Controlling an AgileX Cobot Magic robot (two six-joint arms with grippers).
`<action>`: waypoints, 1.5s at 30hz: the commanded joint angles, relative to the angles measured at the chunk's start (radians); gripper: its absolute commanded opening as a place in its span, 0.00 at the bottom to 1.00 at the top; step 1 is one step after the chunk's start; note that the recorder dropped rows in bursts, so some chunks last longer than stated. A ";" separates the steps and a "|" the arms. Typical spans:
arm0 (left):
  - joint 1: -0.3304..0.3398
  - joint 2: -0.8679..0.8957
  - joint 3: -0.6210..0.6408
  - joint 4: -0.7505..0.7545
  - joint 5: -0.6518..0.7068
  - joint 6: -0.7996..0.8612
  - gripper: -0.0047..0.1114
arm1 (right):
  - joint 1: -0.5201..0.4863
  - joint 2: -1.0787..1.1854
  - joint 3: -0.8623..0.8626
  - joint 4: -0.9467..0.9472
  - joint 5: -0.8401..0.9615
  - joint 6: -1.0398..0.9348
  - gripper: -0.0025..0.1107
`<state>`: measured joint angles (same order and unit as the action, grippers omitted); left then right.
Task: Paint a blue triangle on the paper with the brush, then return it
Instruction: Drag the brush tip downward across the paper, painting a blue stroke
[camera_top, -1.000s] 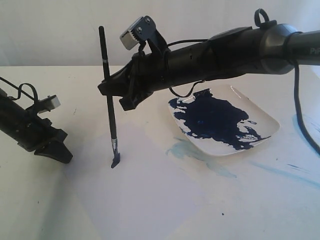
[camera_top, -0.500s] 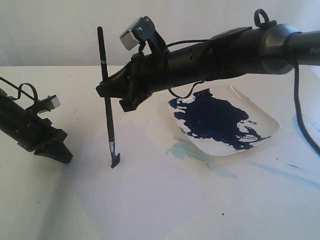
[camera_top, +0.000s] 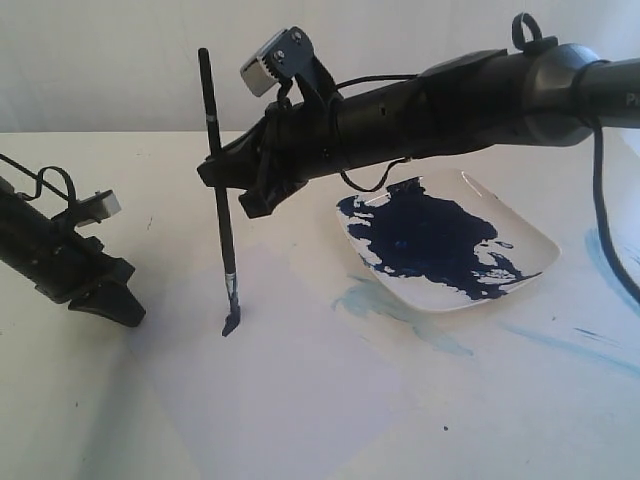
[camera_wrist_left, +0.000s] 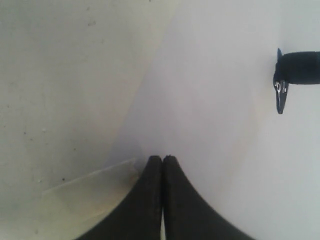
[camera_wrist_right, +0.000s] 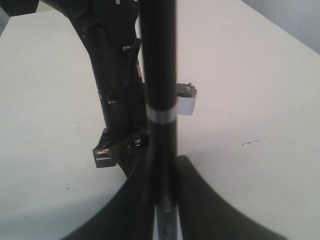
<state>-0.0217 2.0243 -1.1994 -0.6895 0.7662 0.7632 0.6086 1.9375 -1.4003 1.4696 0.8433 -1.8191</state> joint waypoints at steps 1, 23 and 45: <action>-0.001 0.023 0.012 0.048 0.003 -0.004 0.04 | 0.001 0.009 -0.004 0.015 0.036 -0.012 0.02; -0.001 0.023 0.012 0.048 0.011 -0.004 0.04 | 0.001 0.009 -0.004 -0.035 0.084 0.054 0.02; -0.001 0.023 0.012 0.048 0.011 -0.004 0.04 | 0.001 0.009 -0.004 -0.057 0.171 0.100 0.02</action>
<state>-0.0217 2.0243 -1.1994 -0.6895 0.7662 0.7632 0.6086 1.9460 -1.4003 1.4188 0.9903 -1.7288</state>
